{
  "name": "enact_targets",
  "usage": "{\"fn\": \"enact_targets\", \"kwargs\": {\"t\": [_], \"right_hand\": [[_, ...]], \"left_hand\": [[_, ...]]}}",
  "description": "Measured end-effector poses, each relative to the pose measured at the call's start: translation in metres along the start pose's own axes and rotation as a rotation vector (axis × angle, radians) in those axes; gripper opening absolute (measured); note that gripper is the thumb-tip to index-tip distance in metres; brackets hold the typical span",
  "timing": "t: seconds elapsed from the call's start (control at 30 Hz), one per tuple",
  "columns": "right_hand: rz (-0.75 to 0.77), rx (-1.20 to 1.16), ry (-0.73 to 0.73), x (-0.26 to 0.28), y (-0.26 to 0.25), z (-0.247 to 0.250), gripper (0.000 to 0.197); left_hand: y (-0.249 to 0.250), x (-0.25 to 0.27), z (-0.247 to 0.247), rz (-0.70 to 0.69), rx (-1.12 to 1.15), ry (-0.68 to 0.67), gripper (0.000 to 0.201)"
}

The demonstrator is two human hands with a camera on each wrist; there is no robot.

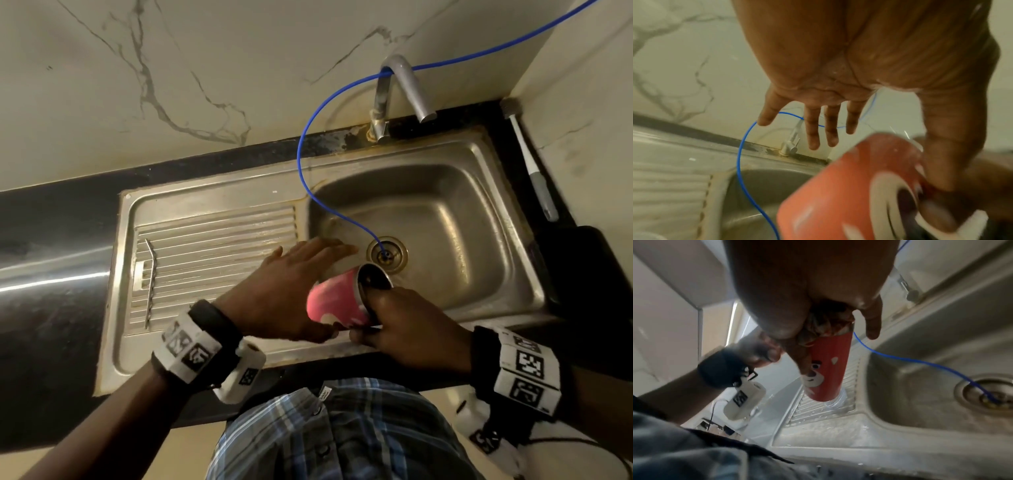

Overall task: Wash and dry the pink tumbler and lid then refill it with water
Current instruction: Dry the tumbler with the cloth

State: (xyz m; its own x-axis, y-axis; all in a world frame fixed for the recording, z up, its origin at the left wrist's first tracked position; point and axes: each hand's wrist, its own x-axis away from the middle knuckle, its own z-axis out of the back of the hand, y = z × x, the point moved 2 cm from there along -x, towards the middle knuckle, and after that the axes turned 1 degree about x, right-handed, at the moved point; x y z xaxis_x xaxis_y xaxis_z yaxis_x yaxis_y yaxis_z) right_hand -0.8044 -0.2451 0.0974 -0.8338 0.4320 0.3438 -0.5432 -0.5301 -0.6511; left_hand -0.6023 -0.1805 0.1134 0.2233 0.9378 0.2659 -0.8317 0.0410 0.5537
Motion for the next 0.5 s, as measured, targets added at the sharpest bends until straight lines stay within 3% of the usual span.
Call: {"fn": "enact_targets", "kwargs": {"t": [0.1,0.2,0.27,0.33,0.37,0.43,0.5], "right_hand": [[-0.097,-0.211,0.054,0.0,-0.004,0.004,0.045],[-0.084,-0.276,0.065,-0.004,-0.009,0.01,0.042],[-0.04,-0.223,-0.019,-0.006,-0.003,0.012,0.044],[0.064,-0.027,-0.138,-0.005,0.008,0.012,0.047],[0.145,0.199,-0.184,-0.003,0.013,0.013,0.041],[0.377,0.689,-0.154,-0.002,0.025,0.013,0.022],[0.573,0.846,-0.086,-0.001,0.027,0.025,0.006]], "left_hand": [[0.016,0.0,-0.026,0.08,-0.237,0.011,0.119],[0.027,-0.001,-0.034,0.092,-0.259,0.234,0.108],[0.027,0.0,-0.031,0.06,-0.27,0.347,0.101],[0.027,0.003,-0.026,0.026,-0.261,0.393,0.096],[0.027,0.004,-0.024,0.016,-0.241,0.387,0.096],[0.029,0.005,-0.026,0.008,-0.176,0.329,0.097],[0.029,0.004,-0.029,0.004,-0.09,0.263,0.097]]}}
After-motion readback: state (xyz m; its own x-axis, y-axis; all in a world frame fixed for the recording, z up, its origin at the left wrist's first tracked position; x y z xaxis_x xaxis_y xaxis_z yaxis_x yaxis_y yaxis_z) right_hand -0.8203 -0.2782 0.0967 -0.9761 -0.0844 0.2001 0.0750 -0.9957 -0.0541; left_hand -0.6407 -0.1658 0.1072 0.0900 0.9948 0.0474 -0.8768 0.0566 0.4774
